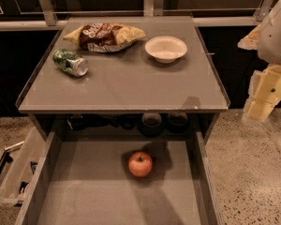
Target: Pick apple from top drawer and place on counter
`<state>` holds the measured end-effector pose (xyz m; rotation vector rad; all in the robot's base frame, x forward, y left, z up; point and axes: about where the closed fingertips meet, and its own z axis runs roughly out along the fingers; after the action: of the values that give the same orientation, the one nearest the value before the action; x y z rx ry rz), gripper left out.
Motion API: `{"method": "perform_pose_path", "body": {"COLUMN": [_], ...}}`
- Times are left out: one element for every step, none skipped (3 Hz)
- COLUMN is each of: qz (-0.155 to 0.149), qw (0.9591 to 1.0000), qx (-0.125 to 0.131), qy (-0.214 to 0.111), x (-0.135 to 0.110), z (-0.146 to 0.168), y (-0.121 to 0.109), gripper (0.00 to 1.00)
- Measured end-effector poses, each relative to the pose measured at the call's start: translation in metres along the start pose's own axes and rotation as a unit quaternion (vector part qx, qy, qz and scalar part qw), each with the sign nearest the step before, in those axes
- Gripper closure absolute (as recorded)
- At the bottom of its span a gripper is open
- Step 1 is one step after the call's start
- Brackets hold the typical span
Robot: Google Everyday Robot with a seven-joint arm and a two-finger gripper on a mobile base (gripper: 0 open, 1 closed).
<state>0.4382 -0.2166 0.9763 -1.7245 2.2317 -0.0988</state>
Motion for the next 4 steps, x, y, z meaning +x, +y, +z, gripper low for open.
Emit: {"method": "perform_pose_path", "body": {"qz": [0.0, -0.002, -0.016, -0.029], "qw": [1.0, 0.9999, 0.9991, 0.9959], "qx": [0.0, -0.001, 0.009, 0.024], "qy": [0.0, -0.012, -0.038, -0.082], "x": [0.0, -0.005, -0.006, -0.002], "z": [0.0, 0.009, 0.025, 0.054], "y": [0.0, 0.005, 0.022, 0.039], "gripper": [0.0, 0.0, 0.0, 0.0]}}
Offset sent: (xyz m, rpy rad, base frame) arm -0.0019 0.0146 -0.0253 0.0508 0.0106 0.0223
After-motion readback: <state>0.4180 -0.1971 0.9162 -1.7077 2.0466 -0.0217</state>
